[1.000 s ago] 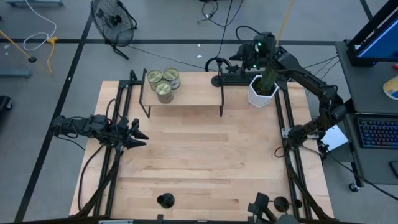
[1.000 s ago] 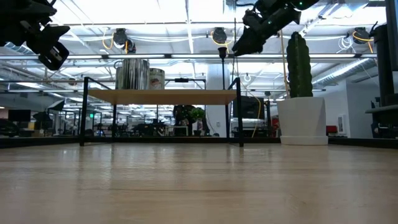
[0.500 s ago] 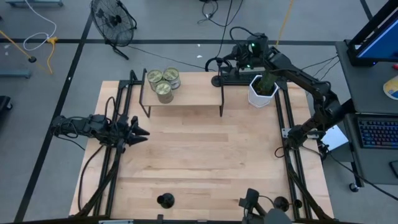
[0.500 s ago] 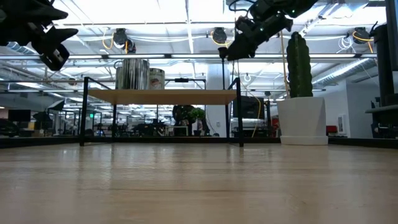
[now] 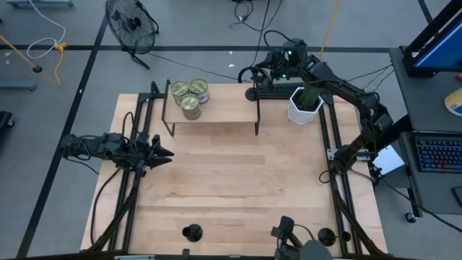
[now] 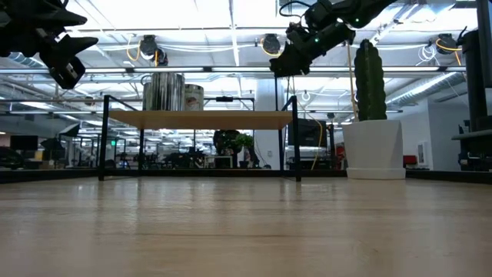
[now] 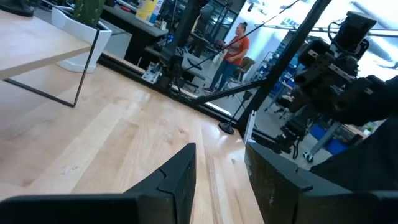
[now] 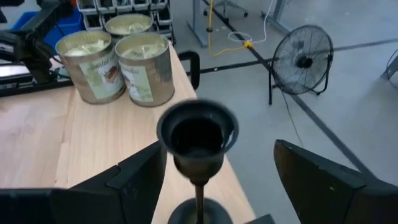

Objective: Pick & Place candle stick holders
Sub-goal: Put the top black candle holder on the shelf

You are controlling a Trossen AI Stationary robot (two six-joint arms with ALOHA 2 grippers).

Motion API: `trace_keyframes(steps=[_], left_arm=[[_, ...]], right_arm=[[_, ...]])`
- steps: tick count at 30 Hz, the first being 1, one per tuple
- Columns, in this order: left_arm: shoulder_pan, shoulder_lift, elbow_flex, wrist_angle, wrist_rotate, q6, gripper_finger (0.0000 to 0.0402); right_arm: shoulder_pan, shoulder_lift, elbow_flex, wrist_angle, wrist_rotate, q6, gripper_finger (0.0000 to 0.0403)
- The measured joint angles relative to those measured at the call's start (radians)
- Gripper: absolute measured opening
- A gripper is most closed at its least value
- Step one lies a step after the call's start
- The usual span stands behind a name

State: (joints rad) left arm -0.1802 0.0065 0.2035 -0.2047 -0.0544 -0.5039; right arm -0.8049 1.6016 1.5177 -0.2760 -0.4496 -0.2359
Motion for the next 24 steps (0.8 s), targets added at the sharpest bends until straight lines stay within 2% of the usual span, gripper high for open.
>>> trace_keyframes(steps=[13, 24], left_arm=[[0.000, 0.000, 0.000, 0.000, 0.000, -0.006, 0.0143], [0.000, 0.000, 0.000, 0.000, 0.000, -0.006, 0.0143]], right_arm=[[0.018, 0.000, 0.000, 0.064, 0.003, 0.015, 0.0271], [0.022, 0.000, 0.000, 0.063, 0.011, 0.040, 0.0216]])
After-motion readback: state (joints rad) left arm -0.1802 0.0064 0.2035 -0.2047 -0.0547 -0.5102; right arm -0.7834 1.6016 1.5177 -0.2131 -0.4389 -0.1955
